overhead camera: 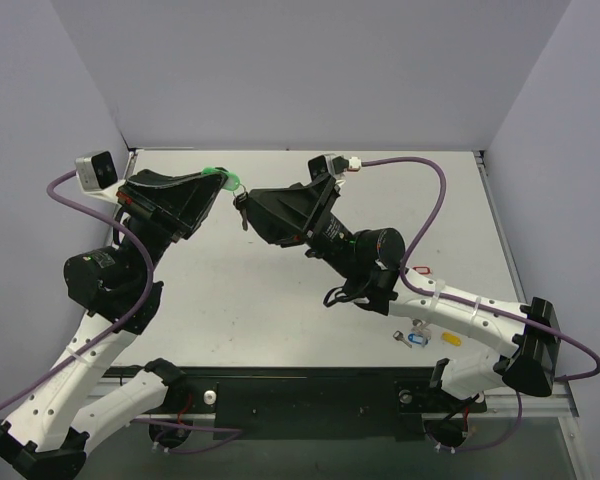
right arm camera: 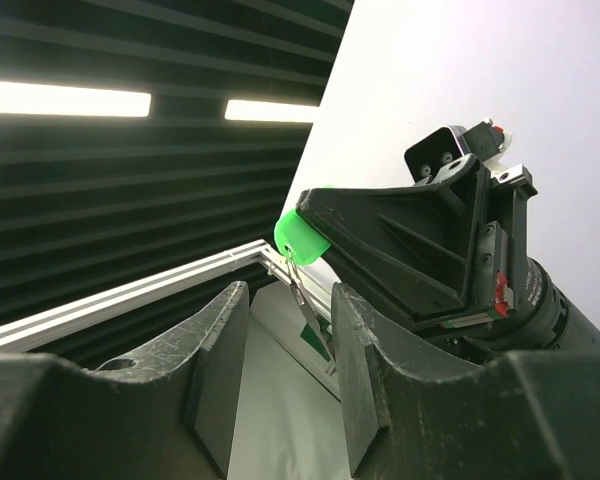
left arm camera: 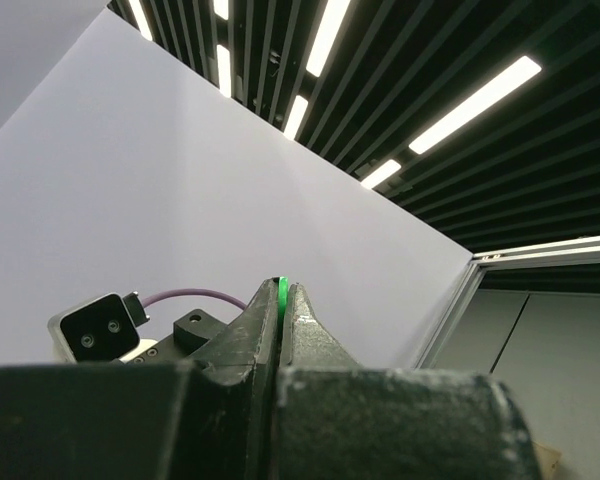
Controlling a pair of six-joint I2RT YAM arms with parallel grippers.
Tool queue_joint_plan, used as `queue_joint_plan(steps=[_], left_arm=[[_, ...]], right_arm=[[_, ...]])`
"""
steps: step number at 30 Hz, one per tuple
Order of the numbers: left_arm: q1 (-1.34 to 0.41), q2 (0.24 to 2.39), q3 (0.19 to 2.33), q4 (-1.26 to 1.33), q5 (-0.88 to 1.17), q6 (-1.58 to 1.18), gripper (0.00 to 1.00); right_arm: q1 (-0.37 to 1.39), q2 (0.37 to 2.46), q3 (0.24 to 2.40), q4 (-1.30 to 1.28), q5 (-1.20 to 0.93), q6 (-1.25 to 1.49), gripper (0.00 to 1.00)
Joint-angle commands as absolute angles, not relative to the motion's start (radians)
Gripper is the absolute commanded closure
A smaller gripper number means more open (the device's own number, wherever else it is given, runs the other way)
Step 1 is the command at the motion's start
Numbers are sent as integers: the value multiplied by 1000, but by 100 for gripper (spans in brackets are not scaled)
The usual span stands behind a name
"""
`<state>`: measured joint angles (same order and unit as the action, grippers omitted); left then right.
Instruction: Remove the keys from the keyring
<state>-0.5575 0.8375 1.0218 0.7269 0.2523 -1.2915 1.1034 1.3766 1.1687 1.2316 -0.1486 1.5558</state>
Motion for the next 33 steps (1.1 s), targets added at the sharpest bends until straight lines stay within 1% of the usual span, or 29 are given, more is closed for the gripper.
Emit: queue_joint_plan(steps=[1, 7, 21, 25, 28, 33], left_arm=[[-563, 819, 1042, 719, 233, -1267, 100], [-563, 815, 1035, 709, 222, -1264, 100], [-563, 804, 1034, 683, 215, -1250, 100], [-561, 805, 1031, 684, 216, -1249, 100], [-561, 802, 1031, 684, 215, -1249, 100], [-563, 795, 1028, 677, 216, -1233, 100]], right_arm=[[1115, 1328, 1167, 1471, -150, 1552, 67], [1120, 1316, 1155, 1447, -155, 1532, 71], [1121, 1310, 1147, 1405, -153, 1509, 77], [1121, 1310, 1147, 1393, -153, 1509, 80], [1121, 1310, 1147, 1390, -152, 1508, 84], [1121, 1305, 1143, 1373, -153, 1500, 85]])
